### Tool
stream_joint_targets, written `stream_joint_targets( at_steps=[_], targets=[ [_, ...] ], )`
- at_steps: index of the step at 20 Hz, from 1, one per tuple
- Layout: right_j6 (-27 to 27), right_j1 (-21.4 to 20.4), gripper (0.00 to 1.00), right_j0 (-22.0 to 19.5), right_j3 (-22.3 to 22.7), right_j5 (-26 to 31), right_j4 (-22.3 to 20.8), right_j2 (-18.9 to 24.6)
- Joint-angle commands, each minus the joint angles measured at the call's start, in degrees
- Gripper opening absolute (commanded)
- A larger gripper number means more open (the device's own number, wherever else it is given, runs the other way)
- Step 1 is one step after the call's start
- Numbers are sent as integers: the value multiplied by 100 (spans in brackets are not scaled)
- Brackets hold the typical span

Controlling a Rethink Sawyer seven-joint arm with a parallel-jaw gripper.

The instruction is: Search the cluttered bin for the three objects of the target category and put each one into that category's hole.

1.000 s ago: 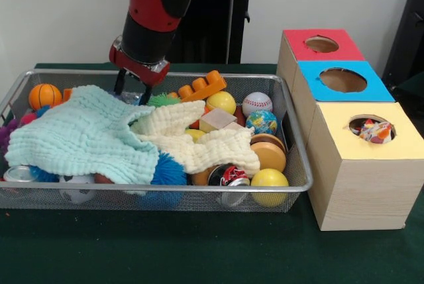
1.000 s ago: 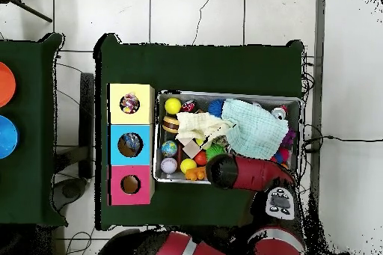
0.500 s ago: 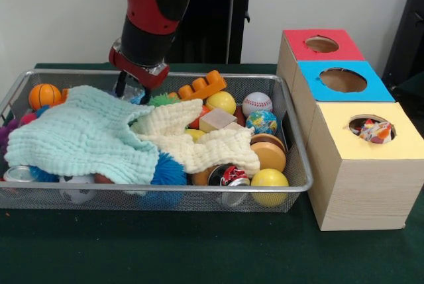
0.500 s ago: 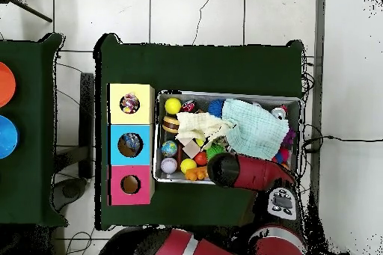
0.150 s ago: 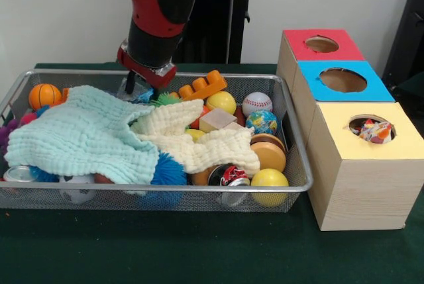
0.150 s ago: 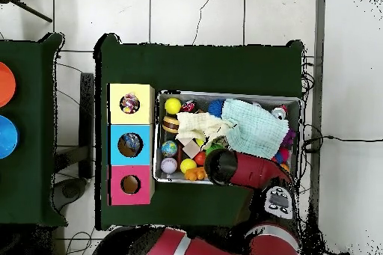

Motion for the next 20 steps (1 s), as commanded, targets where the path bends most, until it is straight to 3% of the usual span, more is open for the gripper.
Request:
stream_joint_targets(
  at_steps=[1,5,7,12,15,20],
  targets=[
    [1029,70,100,183,-114,1278,408,79],
    [962,319,100,99,-260,1009,380,151],
    [934,451,100,-42,-225,573,411,313],
    [1137,625,100,204,-430,-1235,-81,-7],
    [1214,528,100,289,-331,-1681,-115,-91],
    [1184,338,100,236,-32,-1881,71,66]
  ],
)
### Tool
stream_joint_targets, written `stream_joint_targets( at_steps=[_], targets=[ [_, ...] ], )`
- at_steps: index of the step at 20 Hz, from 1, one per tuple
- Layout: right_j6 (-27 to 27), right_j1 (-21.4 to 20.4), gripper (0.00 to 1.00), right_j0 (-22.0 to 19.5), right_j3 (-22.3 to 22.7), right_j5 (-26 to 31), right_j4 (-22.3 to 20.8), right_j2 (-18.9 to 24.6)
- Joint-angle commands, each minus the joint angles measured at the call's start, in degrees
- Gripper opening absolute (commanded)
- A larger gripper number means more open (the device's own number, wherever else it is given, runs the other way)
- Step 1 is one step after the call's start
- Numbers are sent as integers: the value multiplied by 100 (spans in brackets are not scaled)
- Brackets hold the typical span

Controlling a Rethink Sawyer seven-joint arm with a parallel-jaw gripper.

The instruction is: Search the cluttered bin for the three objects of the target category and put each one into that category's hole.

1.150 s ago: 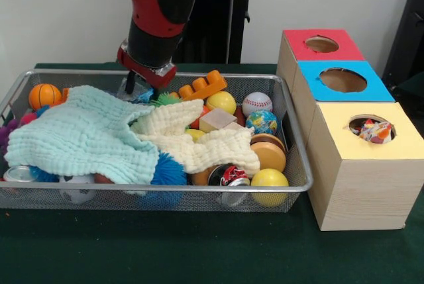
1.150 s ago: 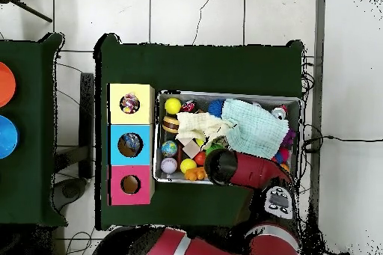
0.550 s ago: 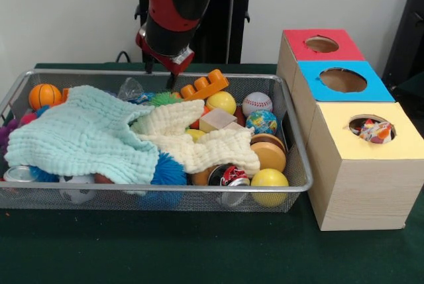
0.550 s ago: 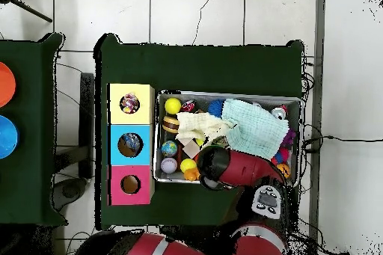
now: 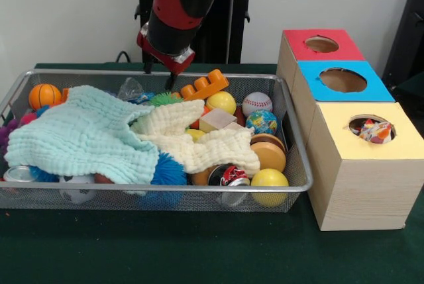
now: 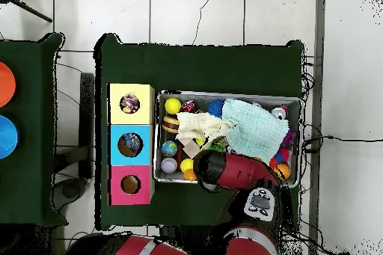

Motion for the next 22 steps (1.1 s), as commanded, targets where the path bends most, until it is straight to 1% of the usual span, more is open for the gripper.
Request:
stream_joint_targets(
  at_steps=[1,2,4,7,9,11,14,15,16,18,22],
  targets=[
    [1182,285,100,-100,-152,-2249,-39,308],
    [1178,234,100,-78,-147,-2369,-45,295],
    [1022,58,100,-42,-201,-2301,-100,291],
    [677,-189,100,-139,-249,-1945,-100,471],
    [482,-269,100,-227,-305,-1514,-11,594],
    [301,-352,100,-302,-338,-903,100,697],
    [171,-433,100,-336,-448,-380,131,714],
    [21,-233,100,-582,-700,-354,100,765],
    [-10,-234,100,-595,-758,-297,75,753],
    [22,-264,100,-604,-670,-321,56,778],
    [174,-108,100,-656,-658,-612,55,856]
  ],
)
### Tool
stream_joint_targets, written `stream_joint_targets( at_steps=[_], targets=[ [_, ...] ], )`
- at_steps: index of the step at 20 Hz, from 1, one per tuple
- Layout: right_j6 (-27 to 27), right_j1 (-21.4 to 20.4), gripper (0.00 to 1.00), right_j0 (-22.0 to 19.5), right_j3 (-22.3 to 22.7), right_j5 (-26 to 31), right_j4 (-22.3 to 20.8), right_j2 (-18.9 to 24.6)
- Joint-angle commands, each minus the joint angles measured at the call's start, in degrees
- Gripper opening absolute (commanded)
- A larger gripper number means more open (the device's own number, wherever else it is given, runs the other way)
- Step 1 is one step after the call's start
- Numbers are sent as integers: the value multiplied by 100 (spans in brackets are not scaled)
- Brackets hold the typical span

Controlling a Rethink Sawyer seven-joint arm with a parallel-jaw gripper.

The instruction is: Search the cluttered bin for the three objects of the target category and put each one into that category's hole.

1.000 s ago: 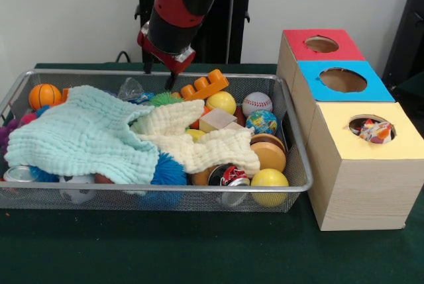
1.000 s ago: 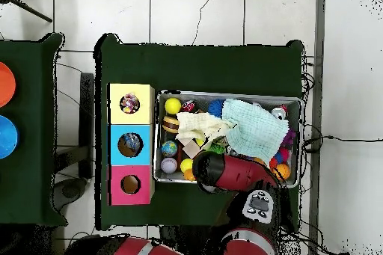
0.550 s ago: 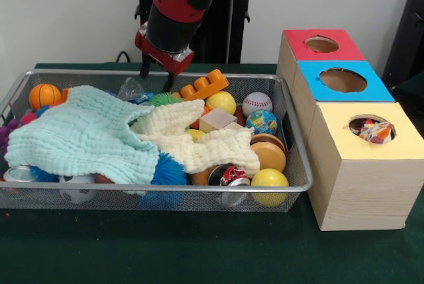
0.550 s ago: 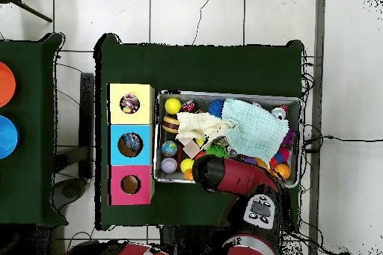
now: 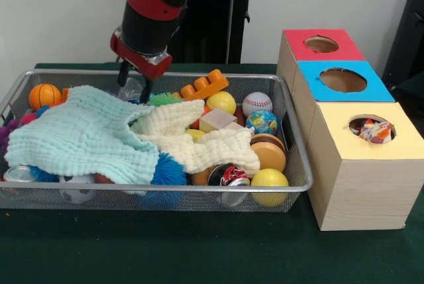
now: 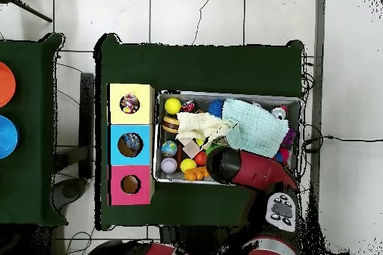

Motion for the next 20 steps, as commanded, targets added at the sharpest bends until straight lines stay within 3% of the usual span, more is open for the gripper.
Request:
stream_joint_targets(
  at_steps=[1,11,20],
  targets=[
    [219,212,100,-239,-486,157,56,796],
    [518,189,100,-182,-96,-134,89,829],
    [618,278,100,-134,-72,-286,75,811]
  ],
)
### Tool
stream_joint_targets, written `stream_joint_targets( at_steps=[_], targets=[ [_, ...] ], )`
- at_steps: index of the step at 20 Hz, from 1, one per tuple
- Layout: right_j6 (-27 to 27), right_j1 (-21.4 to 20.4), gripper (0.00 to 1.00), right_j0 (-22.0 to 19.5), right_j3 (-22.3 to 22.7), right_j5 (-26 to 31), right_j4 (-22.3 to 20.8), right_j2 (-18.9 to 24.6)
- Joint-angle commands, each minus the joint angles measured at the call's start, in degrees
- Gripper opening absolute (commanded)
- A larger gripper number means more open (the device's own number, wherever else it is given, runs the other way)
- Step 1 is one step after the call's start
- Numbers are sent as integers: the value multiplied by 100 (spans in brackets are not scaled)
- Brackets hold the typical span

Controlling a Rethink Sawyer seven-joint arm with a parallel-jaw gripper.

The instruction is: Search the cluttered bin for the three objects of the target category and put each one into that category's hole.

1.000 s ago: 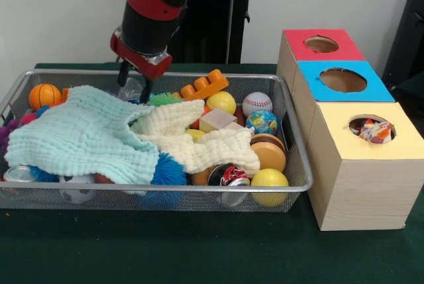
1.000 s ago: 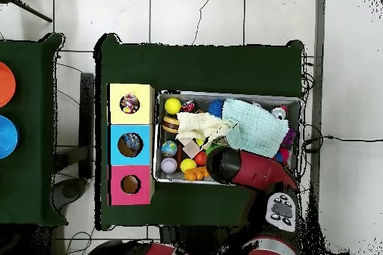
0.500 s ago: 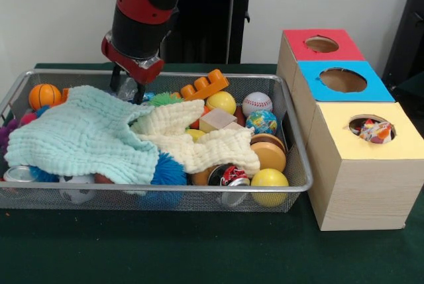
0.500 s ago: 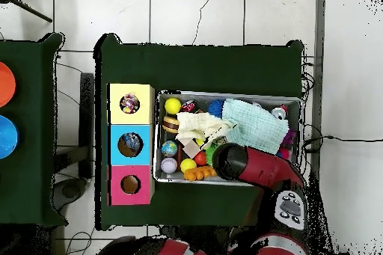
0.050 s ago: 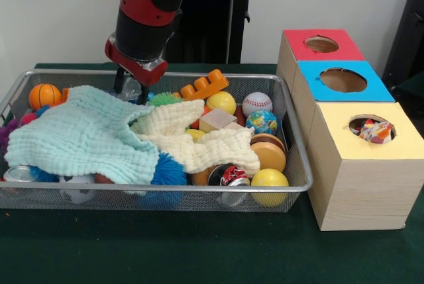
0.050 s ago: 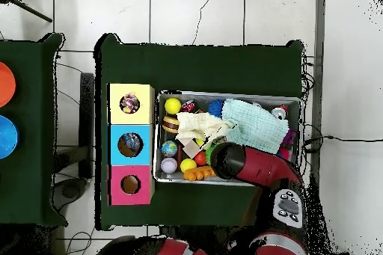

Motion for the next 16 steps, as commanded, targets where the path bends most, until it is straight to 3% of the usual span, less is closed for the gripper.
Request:
stream_joint_targets(
  at_steps=[1,10,16],
  targets=[
    [625,249,100,16,70,-314,77,665],
    [635,307,100,71,-22,-207,65,616],
    [556,432,100,86,-130,229,76,563]
  ],
)
